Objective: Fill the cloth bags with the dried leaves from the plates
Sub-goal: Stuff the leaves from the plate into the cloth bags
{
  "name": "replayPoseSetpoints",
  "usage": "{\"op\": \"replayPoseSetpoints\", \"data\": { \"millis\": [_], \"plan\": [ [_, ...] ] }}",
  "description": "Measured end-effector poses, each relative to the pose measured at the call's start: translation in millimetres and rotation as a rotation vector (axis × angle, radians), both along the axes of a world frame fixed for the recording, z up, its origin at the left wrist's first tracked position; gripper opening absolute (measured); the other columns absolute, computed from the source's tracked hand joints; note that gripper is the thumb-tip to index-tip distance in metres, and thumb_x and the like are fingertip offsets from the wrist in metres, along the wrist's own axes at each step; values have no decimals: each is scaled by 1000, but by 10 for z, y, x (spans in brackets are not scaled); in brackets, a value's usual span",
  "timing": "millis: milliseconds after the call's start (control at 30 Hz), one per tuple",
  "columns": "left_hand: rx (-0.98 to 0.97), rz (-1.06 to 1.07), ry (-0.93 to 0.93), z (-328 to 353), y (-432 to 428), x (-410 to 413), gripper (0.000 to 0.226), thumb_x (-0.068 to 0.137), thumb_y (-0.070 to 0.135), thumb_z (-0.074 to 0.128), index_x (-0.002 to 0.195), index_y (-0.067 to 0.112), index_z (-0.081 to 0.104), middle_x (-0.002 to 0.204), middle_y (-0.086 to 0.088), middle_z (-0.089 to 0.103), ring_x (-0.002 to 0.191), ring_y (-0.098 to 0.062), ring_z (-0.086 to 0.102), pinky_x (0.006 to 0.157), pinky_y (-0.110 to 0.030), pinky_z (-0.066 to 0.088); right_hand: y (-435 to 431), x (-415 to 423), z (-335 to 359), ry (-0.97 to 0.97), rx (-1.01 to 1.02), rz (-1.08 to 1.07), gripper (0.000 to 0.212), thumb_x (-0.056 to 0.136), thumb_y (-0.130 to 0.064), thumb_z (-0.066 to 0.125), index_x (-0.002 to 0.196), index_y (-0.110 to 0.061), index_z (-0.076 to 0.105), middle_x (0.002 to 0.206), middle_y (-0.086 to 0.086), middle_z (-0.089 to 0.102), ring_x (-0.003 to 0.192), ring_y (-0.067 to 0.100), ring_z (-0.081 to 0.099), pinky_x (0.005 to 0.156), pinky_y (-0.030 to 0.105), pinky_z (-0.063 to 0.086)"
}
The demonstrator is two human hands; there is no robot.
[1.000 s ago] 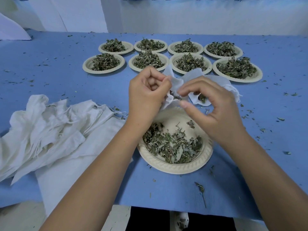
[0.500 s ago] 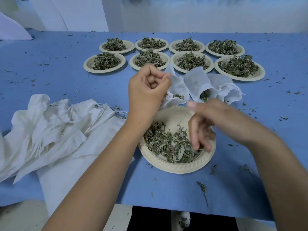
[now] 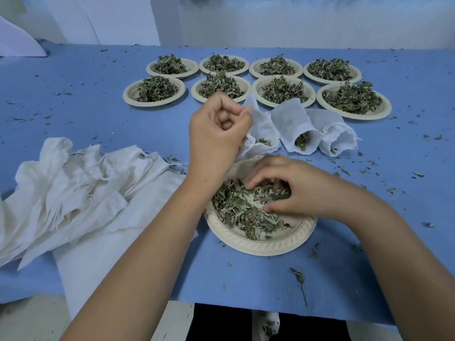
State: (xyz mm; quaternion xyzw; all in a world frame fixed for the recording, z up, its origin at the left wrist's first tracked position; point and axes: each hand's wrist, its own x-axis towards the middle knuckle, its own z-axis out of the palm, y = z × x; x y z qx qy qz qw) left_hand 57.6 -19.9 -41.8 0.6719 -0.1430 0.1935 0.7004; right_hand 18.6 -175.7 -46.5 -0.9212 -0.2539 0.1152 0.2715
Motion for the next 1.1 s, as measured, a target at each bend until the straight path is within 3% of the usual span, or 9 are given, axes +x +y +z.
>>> {"op": "replayPoseSetpoints", "data": {
  "millis": [100, 167, 267, 367, 600, 733, 867, 1033, 1100],
  "plan": [
    [-7, -4, 5, 0, -2, 3, 24, 91, -2, 61, 72, 9, 50, 45, 11, 48, 34, -2, 40, 40, -16, 36, 42, 17, -2, -79, 12, -16, 23, 77, -9, 77, 94, -22, 71, 98, -8, 60, 68, 1, 52, 69, 10, 43],
    [-3, 1, 9, -2, -4, 4, 24, 90, -2, 61, 72, 10, 51, 45, 11, 49, 34, -3, 40, 39, -16, 36, 50, 23, -6, -112, 18, -18, 18, 76, -6, 77, 90, -16, 74, 91, -6, 63, 62, 0, 51, 66, 11, 42],
    [1, 7, 9, -8, -6, 4, 25, 90, -1, 62, 71, 11, 51, 46, 10, 49, 34, -3, 41, 39, -16, 36, 28, 12, 20, -153, 102, -39, 13, 77, -3, 75, 85, -13, 76, 85, -6, 67, 66, 9, 58, 69, 20, 48],
    [5, 8, 3, -15, -2, 12, 25, 90, -1, 62, 71, 11, 51, 46, 10, 49, 34, -3, 41, 40, -16, 36, -27, -20, 91, -168, 336, -89, 14, 77, 2, 73, 81, -11, 76, 82, -2, 71, 72, 17, 64, 73, 28, 54],
    [42, -46, 44, -43, -16, 29, 26, 88, -1, 64, 70, 15, 54, 52, -1, 53, 35, -6, 37, 37, -17, 30, -51, -61, 176, -227, 967, -170, 26, 73, 11, 70, 80, -13, 66, 78, -5, 71, 80, 10, 68, 79, 21, 54],
    [79, -99, 31, -43, -24, 10, 26, 86, -4, 62, 70, 15, 54, 50, 2, 52, 36, -6, 38, 38, -17, 32, 27, -66, 126, -357, 1106, -323, 28, 75, 14, 69, 81, -12, 61, 78, -11, 70, 80, 6, 68, 78, 17, 53],
    [94, -134, 24, -26, -45, -25, 25, 87, -3, 62, 70, 13, 53, 49, 3, 53, 35, -3, 37, 39, -15, 33, 78, -69, 63, -442, 1027, -427, 26, 75, 10, 72, 80, -15, 64, 76, -11, 69, 77, 6, 68, 74, 17, 53],
    [115, -169, 0, -22, -45, -48, 26, 89, 0, 65, 71, 14, 53, 48, 12, 54, 37, 0, 42, 40, -14, 34, 77, -28, -2, -650, 493, -335, 10, 79, 1, 71, 83, -9, 73, 79, 0, 68, 72, 8, 64, 74, 25, 53],
    [108, -144, -4, -22, -39, -46, 26, 90, 2, 65, 71, 15, 53, 48, 12, 54, 37, -1, 42, 40, -14, 35, 49, -19, 15, -634, 422, -259, 13, 85, -3, 63, 93, -7, 73, 88, 1, 65, 80, 6, 60, 77, 21, 48]
  ]
}}
